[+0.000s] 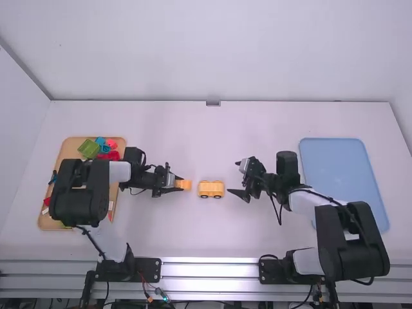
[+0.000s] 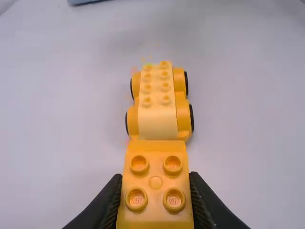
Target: Assemble lego blocks to make yellow taxi
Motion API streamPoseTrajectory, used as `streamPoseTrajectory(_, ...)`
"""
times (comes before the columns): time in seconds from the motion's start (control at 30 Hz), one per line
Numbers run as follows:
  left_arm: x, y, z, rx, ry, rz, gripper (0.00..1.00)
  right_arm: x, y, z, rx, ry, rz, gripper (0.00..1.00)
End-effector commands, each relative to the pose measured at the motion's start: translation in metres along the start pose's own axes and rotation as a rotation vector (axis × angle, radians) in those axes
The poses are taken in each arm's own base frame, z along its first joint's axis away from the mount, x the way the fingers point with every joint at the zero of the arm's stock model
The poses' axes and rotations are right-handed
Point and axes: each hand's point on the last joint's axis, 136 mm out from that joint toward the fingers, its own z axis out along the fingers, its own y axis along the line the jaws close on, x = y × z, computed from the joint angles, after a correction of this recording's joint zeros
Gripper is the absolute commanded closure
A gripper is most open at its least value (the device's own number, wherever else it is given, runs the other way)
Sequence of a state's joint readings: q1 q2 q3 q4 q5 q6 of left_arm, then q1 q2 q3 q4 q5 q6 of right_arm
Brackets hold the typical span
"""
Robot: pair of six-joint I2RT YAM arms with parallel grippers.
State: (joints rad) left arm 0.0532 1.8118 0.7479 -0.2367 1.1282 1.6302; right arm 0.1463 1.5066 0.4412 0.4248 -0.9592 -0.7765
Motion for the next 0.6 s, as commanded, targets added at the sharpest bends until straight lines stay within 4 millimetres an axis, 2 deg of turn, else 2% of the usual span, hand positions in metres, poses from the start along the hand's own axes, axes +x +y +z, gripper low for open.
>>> streamPoseTrajectory(0.0, -0.015, -0.001, 0.006, 0.017, -0.013, -0.030, 0.91, 0.008, 0.016, 0.005, -0.035, -0.007, -0.017, 0.01)
streamPoseTrajectory(0.07, -0.018, 0.000, 0.008, 0.020, -0.018, -0.029, 0.91, 0.011, 0.021, 0.011, -0.050, -0.010, -0.033, 0.01)
streamPoseTrajectory(0.17, -0.026, 0.003, 0.016, 0.026, -0.033, -0.047, 0.92, 0.026, 0.031, 0.030, -0.095, -0.016, -0.061, 0.01)
streamPoseTrajectory(0.37, -0.025, 0.009, 0.034, 0.022, 0.033, -0.140, 0.96, 0.041, 0.035, 0.064, -0.166, -0.051, -0.093, 0.02)
streamPoseTrajectory(0.57, -0.031, 0.005, 0.042, 0.041, 0.021, -0.131, 0.97, 0.048, 0.034, 0.082, -0.258, -0.102, -0.046, 0.01)
